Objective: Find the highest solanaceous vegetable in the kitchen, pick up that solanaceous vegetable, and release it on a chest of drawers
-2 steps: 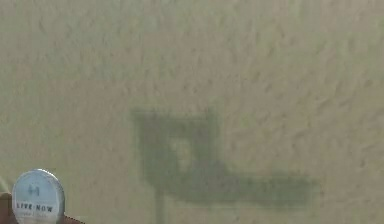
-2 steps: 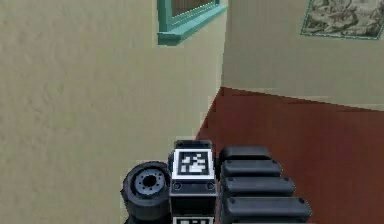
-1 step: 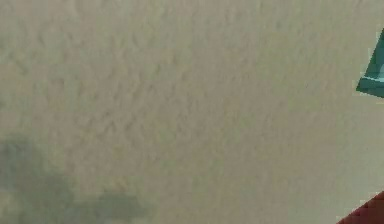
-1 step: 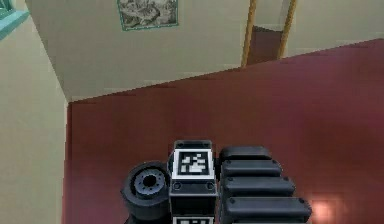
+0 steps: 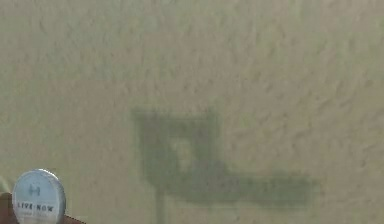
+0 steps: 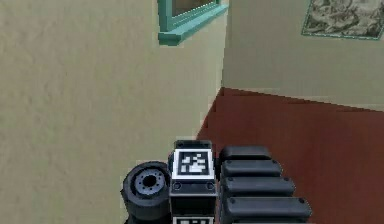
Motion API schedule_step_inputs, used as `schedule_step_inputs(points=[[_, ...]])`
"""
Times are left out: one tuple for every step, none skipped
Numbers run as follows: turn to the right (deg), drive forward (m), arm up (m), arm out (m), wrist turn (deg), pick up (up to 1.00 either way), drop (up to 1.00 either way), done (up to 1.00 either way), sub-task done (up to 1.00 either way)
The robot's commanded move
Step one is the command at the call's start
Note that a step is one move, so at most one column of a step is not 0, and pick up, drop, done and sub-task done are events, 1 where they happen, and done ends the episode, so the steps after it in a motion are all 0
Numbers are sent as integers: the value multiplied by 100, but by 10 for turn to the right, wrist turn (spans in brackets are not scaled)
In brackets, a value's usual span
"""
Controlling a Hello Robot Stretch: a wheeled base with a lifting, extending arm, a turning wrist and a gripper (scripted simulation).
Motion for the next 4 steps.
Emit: schedule_step_inputs(points=[[450,0,0,0,0,0,0,0,0],[30,0,0,0,0,0,0,0,0],[-450,0,0,0,0,0,0,0,0],[-180,0,0,0,0,0,0,0,0]])
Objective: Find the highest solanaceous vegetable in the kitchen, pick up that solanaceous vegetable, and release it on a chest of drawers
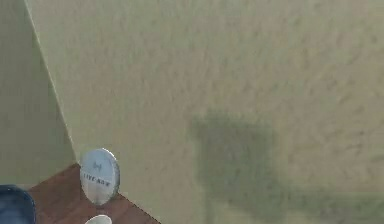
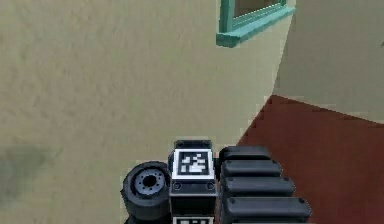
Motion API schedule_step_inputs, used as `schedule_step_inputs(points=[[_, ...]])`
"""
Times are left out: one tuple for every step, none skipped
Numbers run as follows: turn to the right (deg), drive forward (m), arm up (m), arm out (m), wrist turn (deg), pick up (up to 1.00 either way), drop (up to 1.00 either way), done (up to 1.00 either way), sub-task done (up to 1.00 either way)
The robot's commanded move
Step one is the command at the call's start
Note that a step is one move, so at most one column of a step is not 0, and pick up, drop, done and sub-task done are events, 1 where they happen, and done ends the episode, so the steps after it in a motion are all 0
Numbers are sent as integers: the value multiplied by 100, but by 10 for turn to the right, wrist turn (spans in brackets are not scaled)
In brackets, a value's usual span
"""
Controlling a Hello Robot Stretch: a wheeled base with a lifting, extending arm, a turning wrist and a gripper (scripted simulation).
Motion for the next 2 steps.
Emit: schedule_step_inputs(points=[[450,0,0,0,0,0,0,0,0],[330,0,0,0,0,0,0,0,0]])
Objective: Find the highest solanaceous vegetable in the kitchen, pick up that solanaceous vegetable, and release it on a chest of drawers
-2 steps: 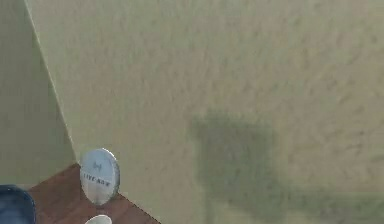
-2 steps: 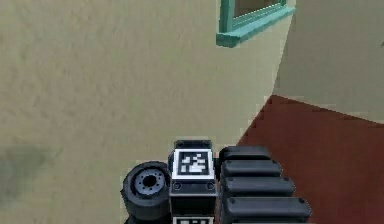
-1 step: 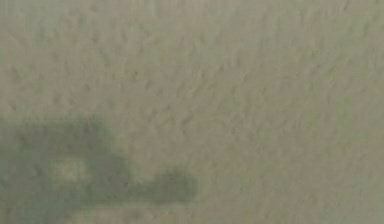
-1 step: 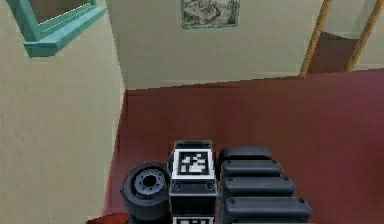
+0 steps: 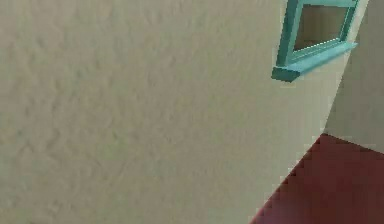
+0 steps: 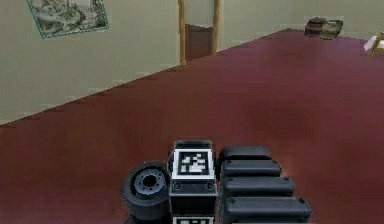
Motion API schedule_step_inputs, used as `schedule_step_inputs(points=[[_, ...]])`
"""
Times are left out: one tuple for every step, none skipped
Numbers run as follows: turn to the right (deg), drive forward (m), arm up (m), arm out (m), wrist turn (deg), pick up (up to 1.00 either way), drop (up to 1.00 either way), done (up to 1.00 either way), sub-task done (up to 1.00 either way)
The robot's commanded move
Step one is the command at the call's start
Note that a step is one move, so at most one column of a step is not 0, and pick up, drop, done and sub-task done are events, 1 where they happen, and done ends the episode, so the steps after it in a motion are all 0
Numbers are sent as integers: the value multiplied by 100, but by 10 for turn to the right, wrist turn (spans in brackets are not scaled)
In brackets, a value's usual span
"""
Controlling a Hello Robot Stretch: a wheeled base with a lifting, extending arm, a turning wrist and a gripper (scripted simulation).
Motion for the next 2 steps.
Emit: schedule_step_inputs(points=[[-450,0,0,0,0,0,0,0,0],[-450,0,0,0,0,0,0,0,0]])
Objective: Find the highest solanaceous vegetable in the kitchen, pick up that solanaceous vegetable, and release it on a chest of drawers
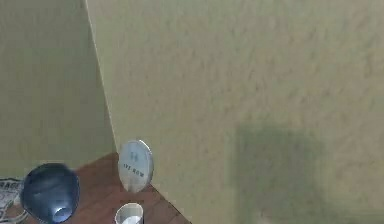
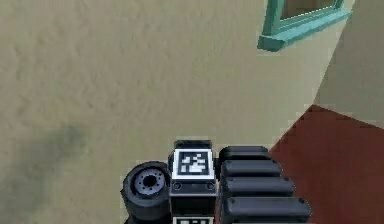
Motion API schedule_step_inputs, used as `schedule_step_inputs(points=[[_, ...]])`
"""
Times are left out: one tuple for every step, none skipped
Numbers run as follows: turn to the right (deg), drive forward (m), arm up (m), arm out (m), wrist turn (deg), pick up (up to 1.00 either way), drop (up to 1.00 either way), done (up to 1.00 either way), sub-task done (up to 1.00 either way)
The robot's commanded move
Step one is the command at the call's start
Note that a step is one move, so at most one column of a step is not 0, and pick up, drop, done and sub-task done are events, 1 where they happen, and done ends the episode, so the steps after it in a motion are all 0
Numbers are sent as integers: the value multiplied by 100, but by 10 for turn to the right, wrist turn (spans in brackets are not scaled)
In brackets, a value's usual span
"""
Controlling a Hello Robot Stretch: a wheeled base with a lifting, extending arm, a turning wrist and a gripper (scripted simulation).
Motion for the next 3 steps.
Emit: schedule_step_inputs(points=[[-450,0,0,0,0,0,0,0,0],[-420,0,0,0,0,0,0,0,0],[-30,0,0,0,0,0,0,0,0]])
